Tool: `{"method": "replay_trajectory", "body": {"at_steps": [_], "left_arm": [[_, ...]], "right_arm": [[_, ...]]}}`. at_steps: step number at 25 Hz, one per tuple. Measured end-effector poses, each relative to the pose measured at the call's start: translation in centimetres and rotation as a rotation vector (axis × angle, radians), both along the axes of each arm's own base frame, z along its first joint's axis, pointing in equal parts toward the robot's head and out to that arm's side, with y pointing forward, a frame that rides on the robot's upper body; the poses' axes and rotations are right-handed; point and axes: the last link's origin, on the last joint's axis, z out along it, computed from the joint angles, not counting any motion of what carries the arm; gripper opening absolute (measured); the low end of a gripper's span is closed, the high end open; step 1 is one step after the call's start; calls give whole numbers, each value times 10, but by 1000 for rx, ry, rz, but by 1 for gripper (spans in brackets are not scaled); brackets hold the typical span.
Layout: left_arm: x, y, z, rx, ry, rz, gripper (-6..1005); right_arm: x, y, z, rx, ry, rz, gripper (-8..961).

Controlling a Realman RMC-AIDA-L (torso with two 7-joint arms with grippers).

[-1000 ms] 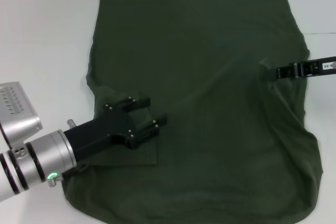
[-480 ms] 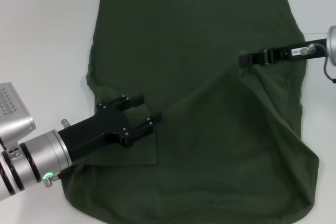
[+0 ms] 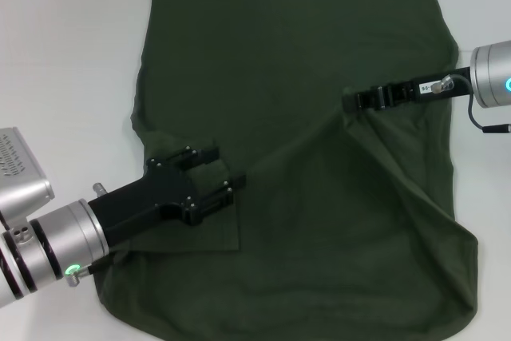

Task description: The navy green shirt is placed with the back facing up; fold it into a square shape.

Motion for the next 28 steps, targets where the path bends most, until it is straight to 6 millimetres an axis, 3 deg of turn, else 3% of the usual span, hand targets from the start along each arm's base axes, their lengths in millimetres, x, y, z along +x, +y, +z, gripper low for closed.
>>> {"method": "replay_trajectory", "body": {"at_steps": [16,28], "left_arm": [[1,-1,-1,-8,-10,0,627],[3,0,-2,-12,-7,-6,627]], "right_arm": [[17,-6,20,-2,21,-92,23],[2,-7,-7,-27,19,-19,46]]}}
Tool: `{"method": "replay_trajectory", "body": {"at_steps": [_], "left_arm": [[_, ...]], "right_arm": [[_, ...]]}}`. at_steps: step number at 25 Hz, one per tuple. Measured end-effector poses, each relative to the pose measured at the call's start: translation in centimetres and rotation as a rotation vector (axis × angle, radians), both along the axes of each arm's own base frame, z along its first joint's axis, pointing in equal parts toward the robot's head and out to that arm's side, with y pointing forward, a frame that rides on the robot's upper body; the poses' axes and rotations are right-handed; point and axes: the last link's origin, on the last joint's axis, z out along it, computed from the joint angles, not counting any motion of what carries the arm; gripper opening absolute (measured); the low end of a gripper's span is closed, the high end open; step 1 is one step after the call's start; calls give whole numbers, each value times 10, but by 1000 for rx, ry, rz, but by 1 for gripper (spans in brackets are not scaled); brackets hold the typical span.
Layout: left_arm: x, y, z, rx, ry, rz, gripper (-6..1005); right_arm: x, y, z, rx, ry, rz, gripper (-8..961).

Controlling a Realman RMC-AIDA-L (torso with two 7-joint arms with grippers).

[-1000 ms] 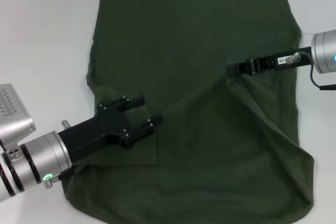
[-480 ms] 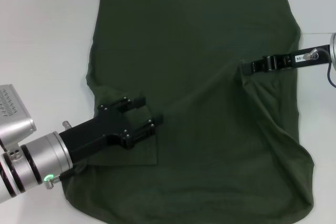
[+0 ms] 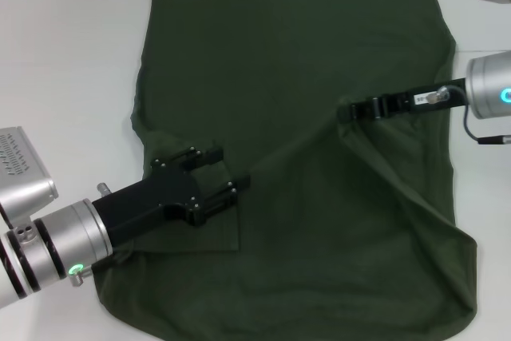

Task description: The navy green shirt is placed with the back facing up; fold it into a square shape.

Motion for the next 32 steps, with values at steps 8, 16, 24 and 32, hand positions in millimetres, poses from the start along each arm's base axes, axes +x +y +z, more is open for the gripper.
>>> {"method": "replay_trajectory", "body": {"at_steps": [8,16,24,32], "left_arm": [[-1,0,0,3,5,1,626],[-2,0,0,5,2,9,626],[-3,-1,1,4,-3,14,626],[1,-13,11,-36,-87,-18,627]], "right_arm": [[-8,8,-25,46,-39,11,61],[-13,9,-34,50,-60,75,195],[12,1,-8,94,8,10,564],[38,-35,11,73,187,-4,770]]}}
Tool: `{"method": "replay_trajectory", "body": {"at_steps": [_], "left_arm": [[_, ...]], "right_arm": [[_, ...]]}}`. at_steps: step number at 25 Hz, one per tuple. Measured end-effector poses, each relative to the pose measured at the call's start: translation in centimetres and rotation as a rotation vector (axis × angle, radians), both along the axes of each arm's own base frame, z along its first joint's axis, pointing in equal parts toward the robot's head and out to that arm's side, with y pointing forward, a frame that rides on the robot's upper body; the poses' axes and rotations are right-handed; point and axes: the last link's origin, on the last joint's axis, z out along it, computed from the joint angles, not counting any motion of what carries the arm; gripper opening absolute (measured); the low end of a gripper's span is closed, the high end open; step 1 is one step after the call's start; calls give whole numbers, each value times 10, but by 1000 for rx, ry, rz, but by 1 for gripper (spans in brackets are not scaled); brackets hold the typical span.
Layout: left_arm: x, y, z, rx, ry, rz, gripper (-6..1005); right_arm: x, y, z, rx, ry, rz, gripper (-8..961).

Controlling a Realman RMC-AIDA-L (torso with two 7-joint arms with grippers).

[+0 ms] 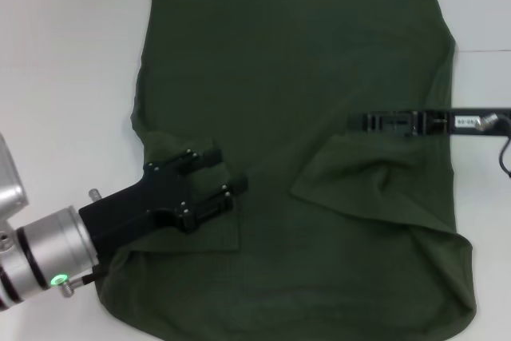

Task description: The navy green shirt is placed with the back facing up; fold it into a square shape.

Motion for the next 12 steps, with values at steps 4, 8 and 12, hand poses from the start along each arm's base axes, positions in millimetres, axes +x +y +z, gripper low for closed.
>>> {"method": "replay_trajectory", "body": {"at_steps": [4,8,12], "left_arm": [[0,-7,7,-52,-46,11,627],[-4,-16,12,-118,-63,23,627],[-18,-25,18,-128,-33,64,626]], "right_arm": [[12,-16,0,-30,21,-11,831],[19,-25,0,-33,37,-11,868],[20,-27,-1,-18,48,-1,906]]}}
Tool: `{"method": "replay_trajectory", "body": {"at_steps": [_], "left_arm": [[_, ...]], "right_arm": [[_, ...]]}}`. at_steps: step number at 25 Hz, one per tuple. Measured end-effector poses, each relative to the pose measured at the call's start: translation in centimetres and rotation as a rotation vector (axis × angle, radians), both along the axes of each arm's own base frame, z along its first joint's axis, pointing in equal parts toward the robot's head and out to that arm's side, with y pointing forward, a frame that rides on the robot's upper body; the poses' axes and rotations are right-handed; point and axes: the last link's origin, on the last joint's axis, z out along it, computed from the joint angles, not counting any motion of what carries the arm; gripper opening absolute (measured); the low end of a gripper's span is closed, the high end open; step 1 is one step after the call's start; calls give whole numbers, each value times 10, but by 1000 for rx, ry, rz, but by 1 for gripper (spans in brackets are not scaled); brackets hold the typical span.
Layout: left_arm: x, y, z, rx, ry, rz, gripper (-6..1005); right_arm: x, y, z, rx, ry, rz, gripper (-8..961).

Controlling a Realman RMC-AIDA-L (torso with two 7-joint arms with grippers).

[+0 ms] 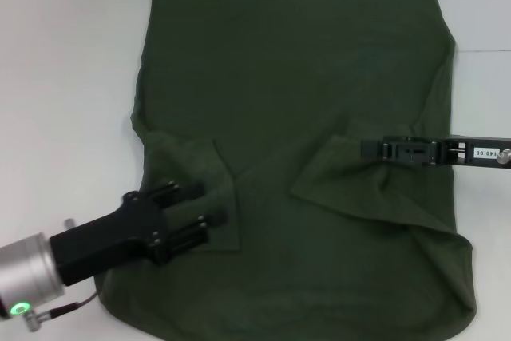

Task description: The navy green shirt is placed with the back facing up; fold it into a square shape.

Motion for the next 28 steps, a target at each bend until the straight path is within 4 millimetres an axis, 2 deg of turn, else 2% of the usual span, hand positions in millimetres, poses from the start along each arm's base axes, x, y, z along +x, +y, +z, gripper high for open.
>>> {"method": "replay_trajectory", "body": {"at_steps": [9,15,21,28], "left_arm": [[-36,-14,21,99,79,118,637],[-53,-26,29,93,142,157,633],[-66,-38,30,72,198,186,630],[-71,-40,29,70,232,197,631]], "right_arm": [[-3,5,0,40,23,-5,918],[-4,7,0,57,32,-10,915],[-4,9,1,70,35,-18,915],[-3,11,3,84,37,-22,914]]}}
